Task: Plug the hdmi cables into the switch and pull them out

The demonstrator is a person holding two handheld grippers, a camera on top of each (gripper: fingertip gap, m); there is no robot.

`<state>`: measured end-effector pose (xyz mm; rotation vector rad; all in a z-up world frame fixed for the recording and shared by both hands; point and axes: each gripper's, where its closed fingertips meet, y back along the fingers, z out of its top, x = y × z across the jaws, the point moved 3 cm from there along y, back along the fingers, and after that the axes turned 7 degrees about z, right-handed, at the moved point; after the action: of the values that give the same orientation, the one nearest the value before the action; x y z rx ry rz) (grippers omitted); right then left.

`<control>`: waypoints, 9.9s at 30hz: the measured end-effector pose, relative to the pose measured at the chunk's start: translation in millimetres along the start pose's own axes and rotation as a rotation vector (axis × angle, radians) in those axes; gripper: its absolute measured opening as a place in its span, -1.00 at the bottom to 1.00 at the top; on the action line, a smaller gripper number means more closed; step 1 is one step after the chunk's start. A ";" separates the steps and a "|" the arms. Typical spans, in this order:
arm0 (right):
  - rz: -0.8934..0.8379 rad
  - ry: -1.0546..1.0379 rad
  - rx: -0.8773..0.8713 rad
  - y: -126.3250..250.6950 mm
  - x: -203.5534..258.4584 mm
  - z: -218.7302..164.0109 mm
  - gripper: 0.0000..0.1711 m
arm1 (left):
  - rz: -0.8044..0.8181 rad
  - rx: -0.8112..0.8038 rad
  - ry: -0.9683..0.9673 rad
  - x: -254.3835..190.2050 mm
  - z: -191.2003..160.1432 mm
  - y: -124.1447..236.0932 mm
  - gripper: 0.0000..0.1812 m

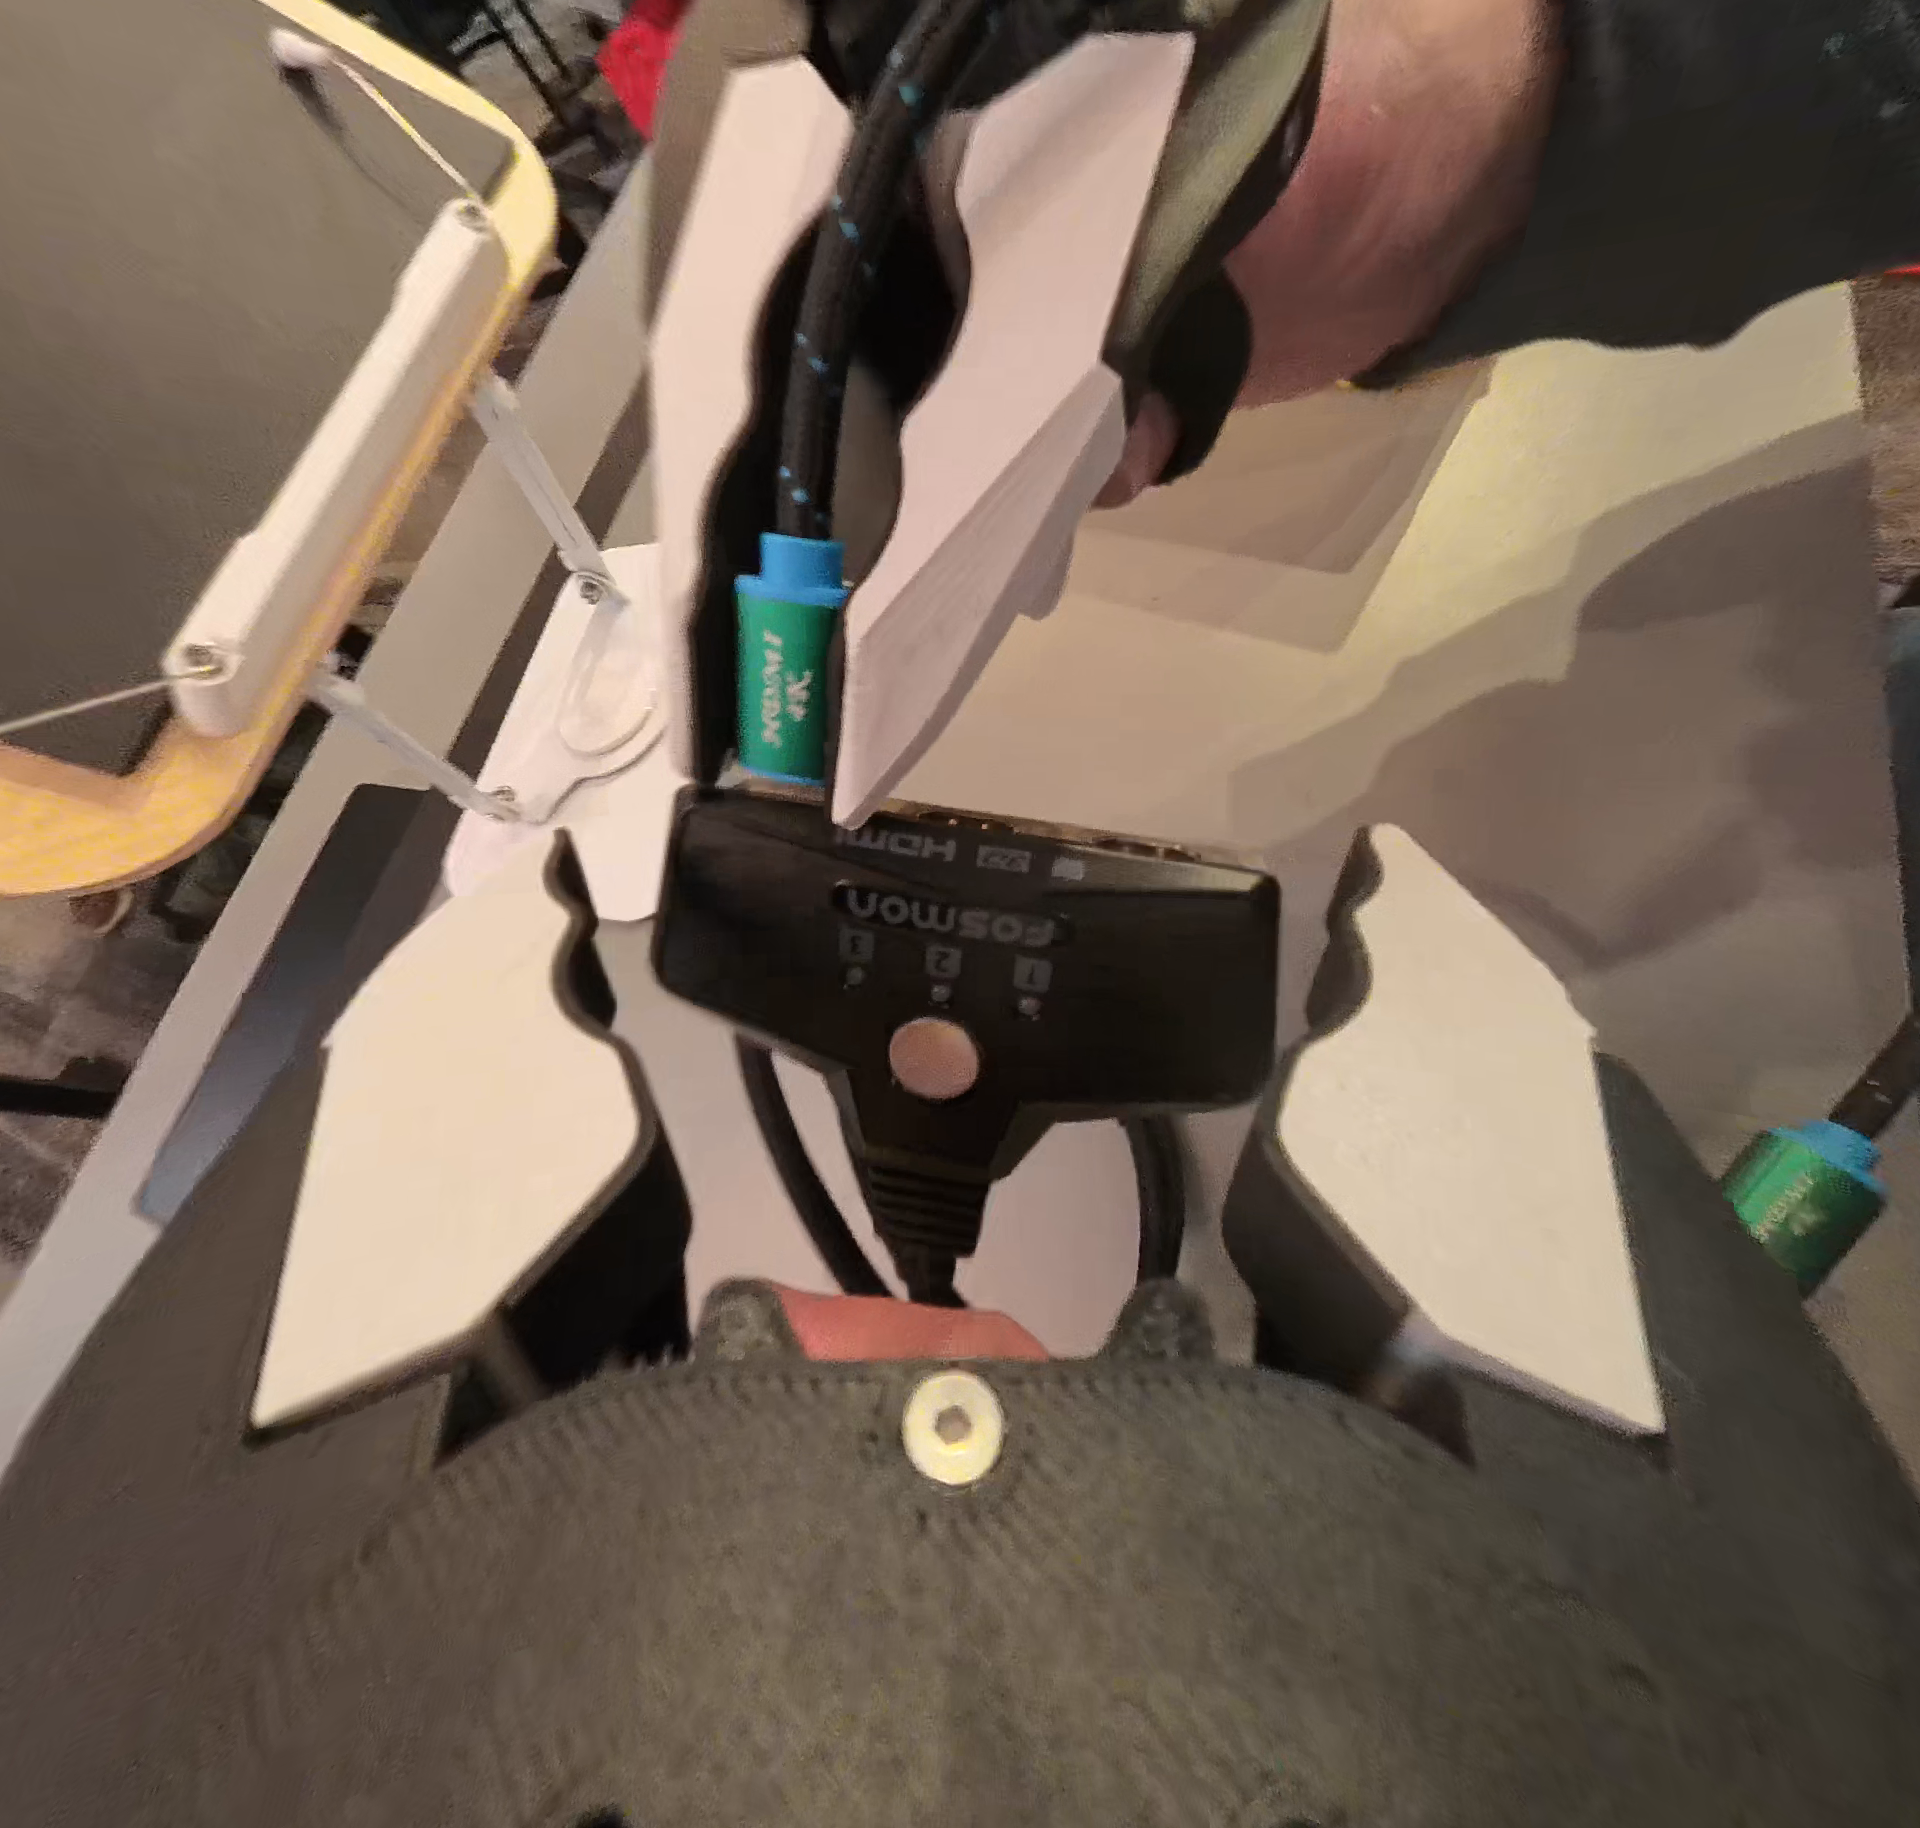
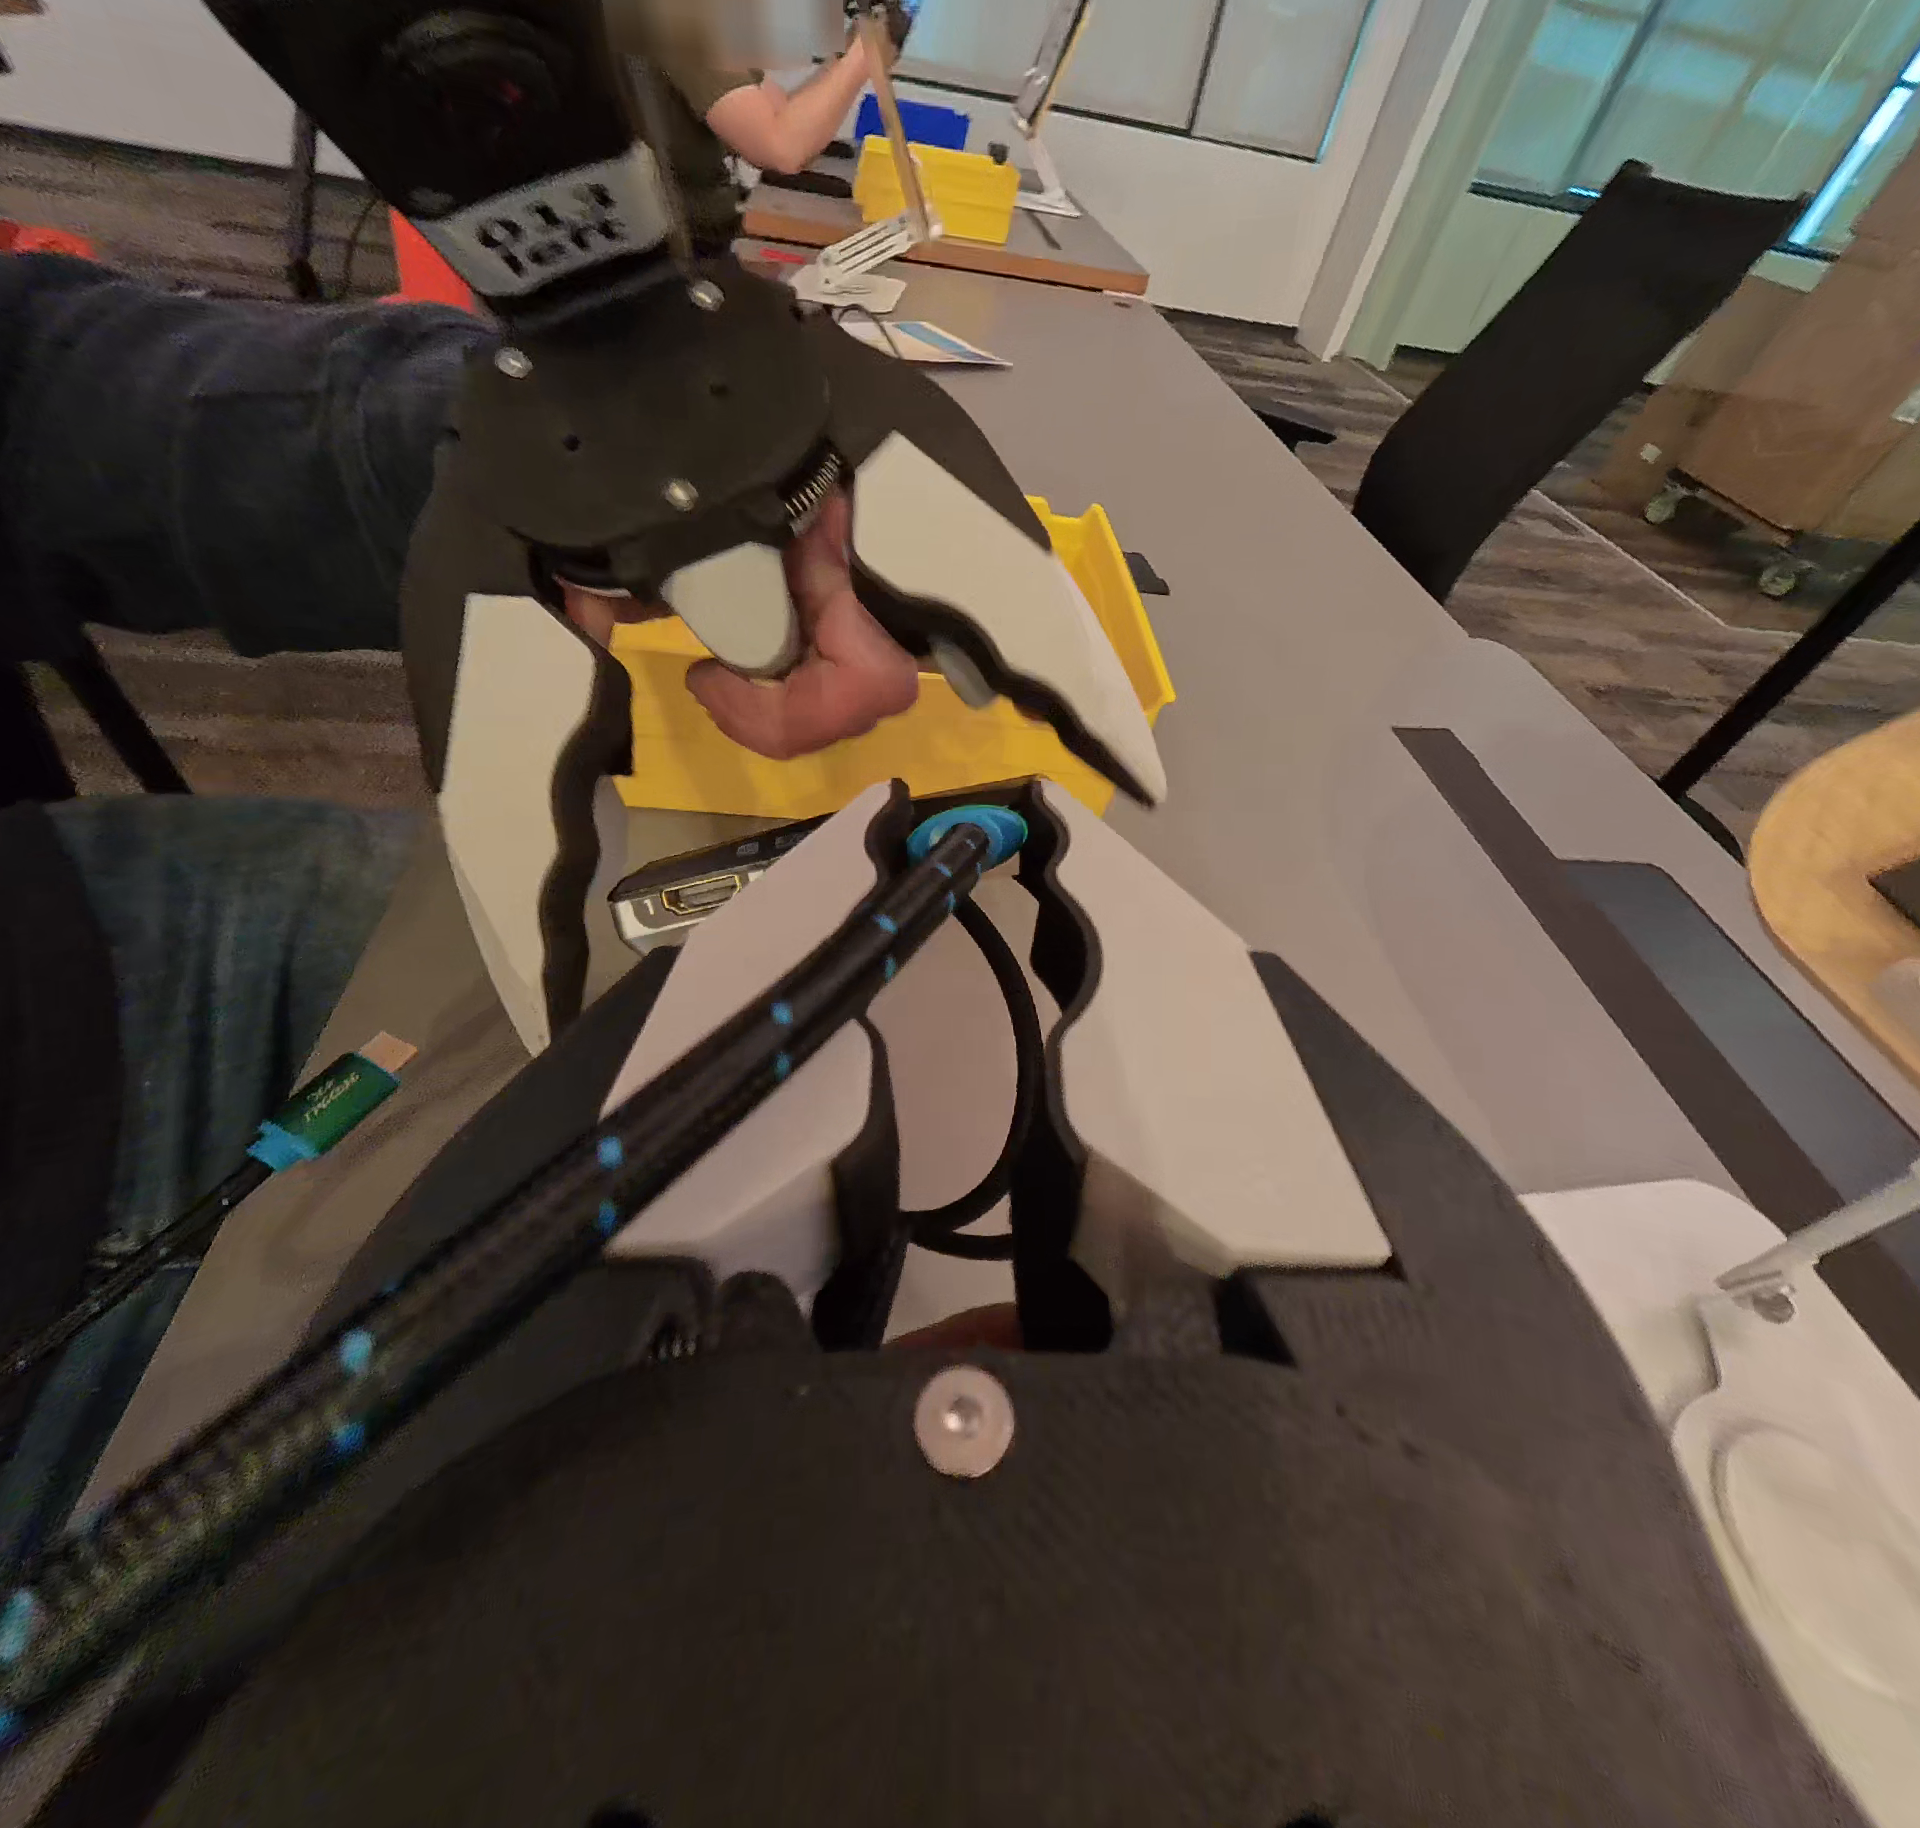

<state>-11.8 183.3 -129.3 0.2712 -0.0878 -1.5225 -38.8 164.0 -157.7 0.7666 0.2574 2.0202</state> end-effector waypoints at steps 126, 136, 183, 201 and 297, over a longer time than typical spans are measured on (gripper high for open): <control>0.004 -0.098 -0.178 49.1 22.9 23.0 -0.77 | -0.374 0.242 -0.251 -28.2 -32.5 18.6 0.35; -0.200 -0.035 -0.018 84.2 0.9 33.7 -0.78 | -0.261 0.172 -0.184 -16.7 -16.1 21.1 0.36; -1.389 0.280 0.997 441.4 -0.4 -85.4 -0.77 | -0.069 0.110 -0.101 -21.2 -26.5 22.2 0.36; -0.697 -0.046 1.588 443.2 27.5 -173.0 -0.64 | -0.082 0.110 -0.097 -24.2 -28.9 21.2 0.36; -0.009 -0.445 0.164 64.4 23.4 9.5 -0.77 | 0.348 0.038 -0.284 -3.5 39.9 36.5 0.12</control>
<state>50.0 160.6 -107.9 0.0578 -0.5657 -1.5649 -38.7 136.5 -111.0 1.1745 -0.0046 2.1962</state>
